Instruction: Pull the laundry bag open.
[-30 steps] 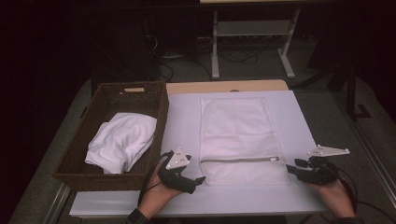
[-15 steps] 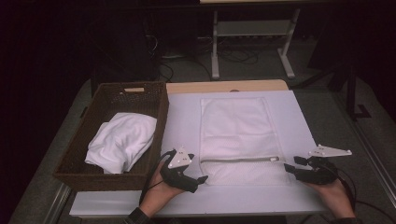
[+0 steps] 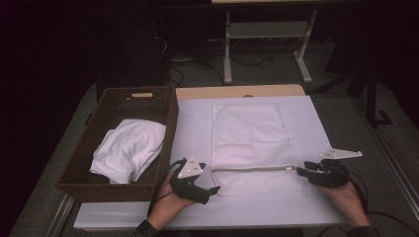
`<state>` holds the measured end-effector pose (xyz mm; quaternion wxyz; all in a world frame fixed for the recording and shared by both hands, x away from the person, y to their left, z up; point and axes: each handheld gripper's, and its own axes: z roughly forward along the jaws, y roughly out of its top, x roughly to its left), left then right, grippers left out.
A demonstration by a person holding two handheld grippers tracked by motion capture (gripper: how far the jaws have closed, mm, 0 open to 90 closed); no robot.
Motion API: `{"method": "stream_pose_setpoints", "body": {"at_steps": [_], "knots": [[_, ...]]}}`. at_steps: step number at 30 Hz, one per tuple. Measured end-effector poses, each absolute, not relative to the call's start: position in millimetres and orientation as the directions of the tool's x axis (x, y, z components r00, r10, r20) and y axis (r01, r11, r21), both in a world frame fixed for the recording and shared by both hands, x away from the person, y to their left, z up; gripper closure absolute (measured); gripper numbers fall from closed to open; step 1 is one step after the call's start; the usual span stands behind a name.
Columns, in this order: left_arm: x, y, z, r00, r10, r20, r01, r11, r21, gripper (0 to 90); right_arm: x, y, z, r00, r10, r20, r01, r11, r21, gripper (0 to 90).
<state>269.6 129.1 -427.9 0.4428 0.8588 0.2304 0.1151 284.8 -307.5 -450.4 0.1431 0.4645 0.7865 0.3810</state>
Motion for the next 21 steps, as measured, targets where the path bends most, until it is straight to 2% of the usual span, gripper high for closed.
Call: {"method": "stream_pose_setpoints", "body": {"at_steps": [11,21], "knots": [[269.4,128.8,-428.3,0.867,0.499,-0.007,0.296,-0.503,0.812,11.5,288.6,-301.3,-455.3,-0.565,0.822,0.076,0.598,0.344,0.724,63.4],[269.7,129.0,-428.7,0.867,0.498,-0.004,0.296,-0.51,0.808,11.5,286.9,-300.4,-458.1,-0.574,0.816,0.07,0.581,0.345,0.737,78.3]]}}
